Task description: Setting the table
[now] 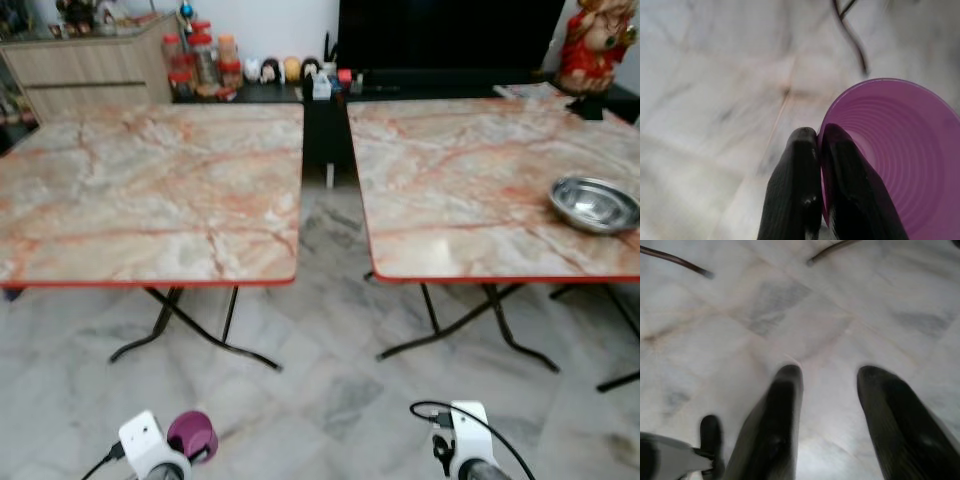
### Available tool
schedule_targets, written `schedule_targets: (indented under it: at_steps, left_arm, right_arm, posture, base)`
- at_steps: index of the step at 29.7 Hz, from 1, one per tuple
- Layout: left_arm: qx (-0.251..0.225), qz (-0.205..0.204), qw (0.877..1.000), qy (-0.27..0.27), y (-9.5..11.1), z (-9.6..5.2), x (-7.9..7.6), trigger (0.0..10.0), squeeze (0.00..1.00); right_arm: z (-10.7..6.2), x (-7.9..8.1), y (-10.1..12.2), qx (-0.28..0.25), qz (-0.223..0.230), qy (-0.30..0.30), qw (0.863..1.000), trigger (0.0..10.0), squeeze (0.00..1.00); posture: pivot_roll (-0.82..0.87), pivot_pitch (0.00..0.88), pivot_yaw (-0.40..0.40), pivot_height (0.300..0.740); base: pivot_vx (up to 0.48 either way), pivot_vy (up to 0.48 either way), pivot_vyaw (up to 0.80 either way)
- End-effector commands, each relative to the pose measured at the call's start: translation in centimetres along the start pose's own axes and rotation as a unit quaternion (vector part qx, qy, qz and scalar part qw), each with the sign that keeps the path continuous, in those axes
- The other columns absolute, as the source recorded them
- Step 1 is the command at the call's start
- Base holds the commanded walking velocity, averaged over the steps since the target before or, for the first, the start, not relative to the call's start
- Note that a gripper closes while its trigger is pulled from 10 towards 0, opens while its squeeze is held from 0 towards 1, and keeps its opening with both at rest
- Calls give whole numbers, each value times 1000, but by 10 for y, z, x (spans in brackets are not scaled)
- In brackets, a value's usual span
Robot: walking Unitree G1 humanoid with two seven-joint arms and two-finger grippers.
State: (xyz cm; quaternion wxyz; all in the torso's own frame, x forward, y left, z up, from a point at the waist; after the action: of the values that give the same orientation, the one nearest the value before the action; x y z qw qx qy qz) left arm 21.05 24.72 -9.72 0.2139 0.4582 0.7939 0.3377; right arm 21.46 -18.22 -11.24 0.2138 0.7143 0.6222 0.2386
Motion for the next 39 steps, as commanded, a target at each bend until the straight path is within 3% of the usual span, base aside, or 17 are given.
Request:
schedule_targets:
  at_steps: [1,13,21,39]
  left_arm:
    - [17,15,1000,-14,-5,0,-9,10000,0]
    - [20,15,999,-37,-11,-3,-19,10000,0]
    - [24,27,998,-51,-10,-2,-27,10000,0]
    - [26,35,998,-49,-10,-2,-26,10000,0]
  right_arm:
    - [0,-9,4,-3,0,-10,1000,10000,0]
    - [0,-9,4,-4,1,-10,1000,10000,0]
    - [-1,-9,3,-5,7,-9,1000,10000,0]
    - [-1,-8,2,-4,7,-5,1000,10000,0]
  posture:
    - [-8,0,1,732]
    - [-10,0,1,732]
    - [-18,0,5,732]
    - [-16,0,7,732]
  base:
    - [0,0,0]
    - [0,0,0]
    - [335,0,0]
    - [371,0,0]
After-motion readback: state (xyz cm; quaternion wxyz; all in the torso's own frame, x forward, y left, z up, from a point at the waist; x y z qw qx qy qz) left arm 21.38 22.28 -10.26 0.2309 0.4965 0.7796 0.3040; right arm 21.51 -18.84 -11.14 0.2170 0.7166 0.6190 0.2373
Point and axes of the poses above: a point about 5 cm out from each wrist's last joint towards the gripper, its own z axis pointing out of the wrist towards the gripper, its own y axis along the axis of the wrist's last joint, x = y × z, the point moved 4 cm from there along z, pointing out of the wrist towards the gripper, and after that the axes turned 7 degrees about z, right-handed, at the moved point
